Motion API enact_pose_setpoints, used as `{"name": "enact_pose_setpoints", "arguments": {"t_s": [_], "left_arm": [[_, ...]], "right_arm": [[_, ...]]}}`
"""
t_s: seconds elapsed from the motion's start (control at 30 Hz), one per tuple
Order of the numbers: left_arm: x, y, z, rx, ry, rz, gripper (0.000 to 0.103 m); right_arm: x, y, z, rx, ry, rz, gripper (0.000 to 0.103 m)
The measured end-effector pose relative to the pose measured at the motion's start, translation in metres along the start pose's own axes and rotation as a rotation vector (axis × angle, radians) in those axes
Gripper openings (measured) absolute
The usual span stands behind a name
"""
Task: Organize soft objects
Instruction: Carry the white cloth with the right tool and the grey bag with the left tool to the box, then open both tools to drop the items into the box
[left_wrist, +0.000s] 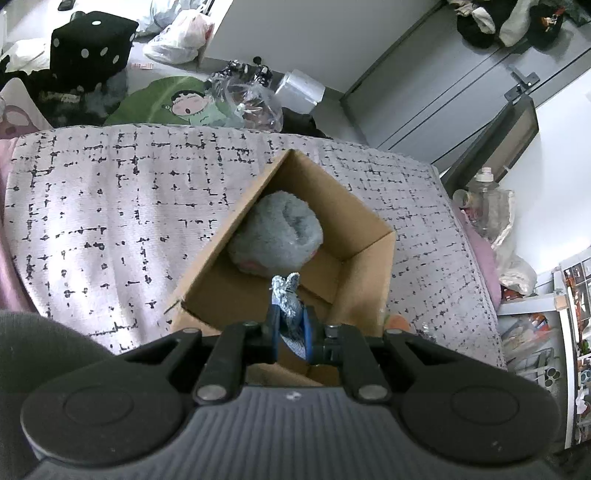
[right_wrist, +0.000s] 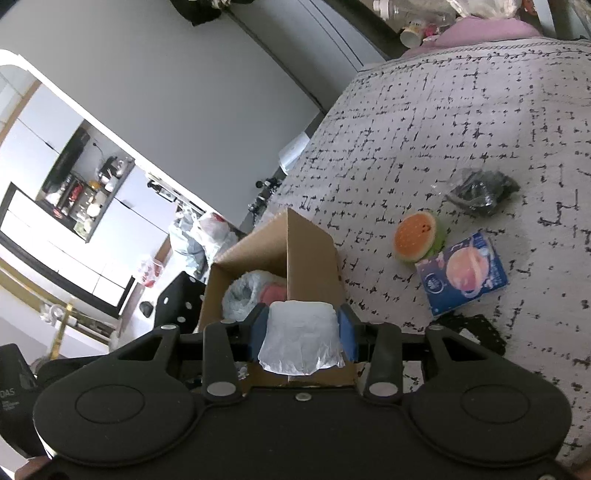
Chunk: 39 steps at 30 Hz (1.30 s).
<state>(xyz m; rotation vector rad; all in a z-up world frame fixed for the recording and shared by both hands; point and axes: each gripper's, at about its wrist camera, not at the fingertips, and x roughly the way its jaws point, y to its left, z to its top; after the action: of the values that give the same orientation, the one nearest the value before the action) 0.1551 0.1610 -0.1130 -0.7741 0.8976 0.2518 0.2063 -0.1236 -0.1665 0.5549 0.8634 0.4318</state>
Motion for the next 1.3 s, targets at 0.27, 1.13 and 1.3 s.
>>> {"name": "enact_pose_setpoints", "arguments": {"t_s": [0.27,1.13,1.3], "left_arm": [[0.012,0.011,0.013,0.037,0.011,0.047,0.014],[-0.03,-0.031,0.003,0.181,-0.061,0.111,0.063],[-0.041,-0.047,-0.01,0.21,-0.089,0.123,0.069]], "right_arm": [[0.018,0.018,-0.004,-0.029,-0.017,0.008,0.041],[-0.022,0.011,0.009,0.063,-0.105,0.06,0.073],[-0.037,0.006,0.013,0.035,-0.113,0.013,0.079]]}}
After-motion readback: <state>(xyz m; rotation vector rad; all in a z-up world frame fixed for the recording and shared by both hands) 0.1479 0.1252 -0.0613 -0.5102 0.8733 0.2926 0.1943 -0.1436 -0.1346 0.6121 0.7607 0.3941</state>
